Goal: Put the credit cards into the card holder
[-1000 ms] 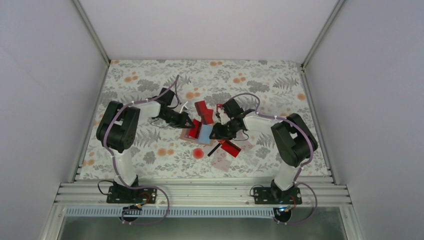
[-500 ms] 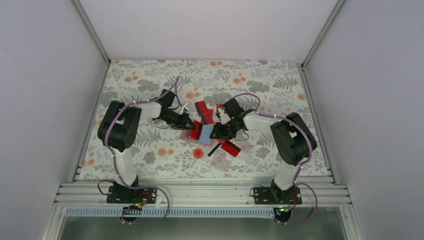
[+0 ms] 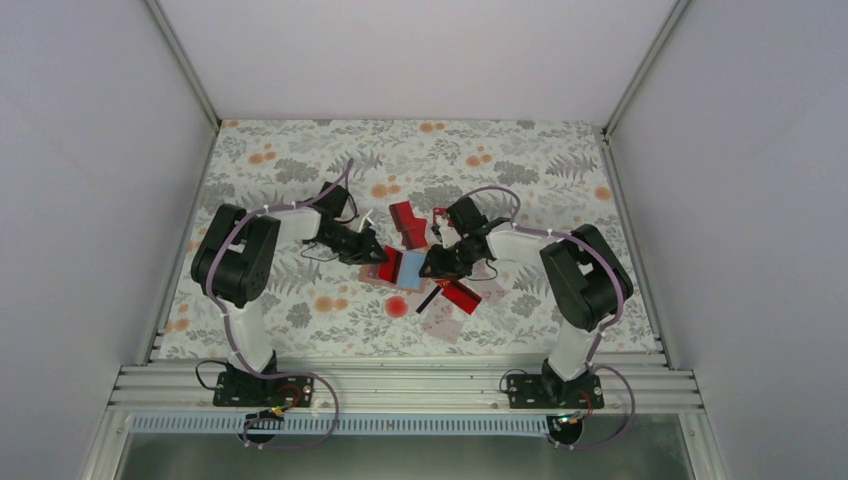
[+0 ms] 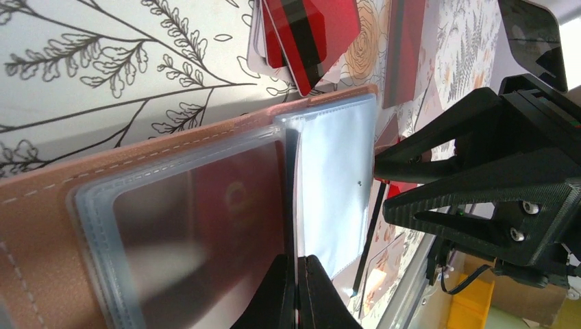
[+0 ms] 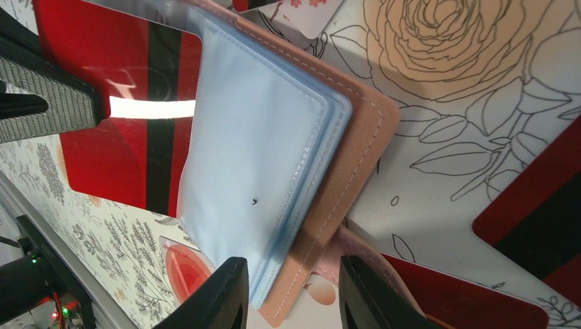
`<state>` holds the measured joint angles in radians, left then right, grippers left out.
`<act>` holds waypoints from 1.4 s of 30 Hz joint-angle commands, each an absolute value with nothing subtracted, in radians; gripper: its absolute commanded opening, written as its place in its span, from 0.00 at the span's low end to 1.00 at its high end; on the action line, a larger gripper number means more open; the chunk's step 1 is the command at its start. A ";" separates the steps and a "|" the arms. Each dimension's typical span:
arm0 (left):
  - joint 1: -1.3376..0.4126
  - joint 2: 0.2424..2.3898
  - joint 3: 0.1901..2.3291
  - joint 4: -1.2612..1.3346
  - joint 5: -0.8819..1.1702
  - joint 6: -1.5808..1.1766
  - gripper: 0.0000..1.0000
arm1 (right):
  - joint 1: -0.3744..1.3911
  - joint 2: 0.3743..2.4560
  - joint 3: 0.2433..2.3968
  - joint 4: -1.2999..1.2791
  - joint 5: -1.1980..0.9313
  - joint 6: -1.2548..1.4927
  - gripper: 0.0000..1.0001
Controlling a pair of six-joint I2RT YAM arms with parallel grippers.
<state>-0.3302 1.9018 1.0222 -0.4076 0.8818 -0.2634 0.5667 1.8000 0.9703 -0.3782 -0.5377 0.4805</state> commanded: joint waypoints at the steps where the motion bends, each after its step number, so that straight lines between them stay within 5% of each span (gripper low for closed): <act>1: -0.333 1.870 1.012 -0.441 0.833 -0.290 0.02 | 0.569 1.863 0.949 -0.378 -0.497 0.471 0.34; 42: -0.342 1.935 1.073 -0.455 0.912 -0.212 0.02 | 0.571 1.920 0.969 -0.415 -0.477 0.442 0.25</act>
<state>-0.3340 1.9125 1.0512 -0.4660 0.8848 -0.2543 0.5606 1.8385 0.9928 -0.3698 -0.5777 0.4694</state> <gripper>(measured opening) 0.024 0.255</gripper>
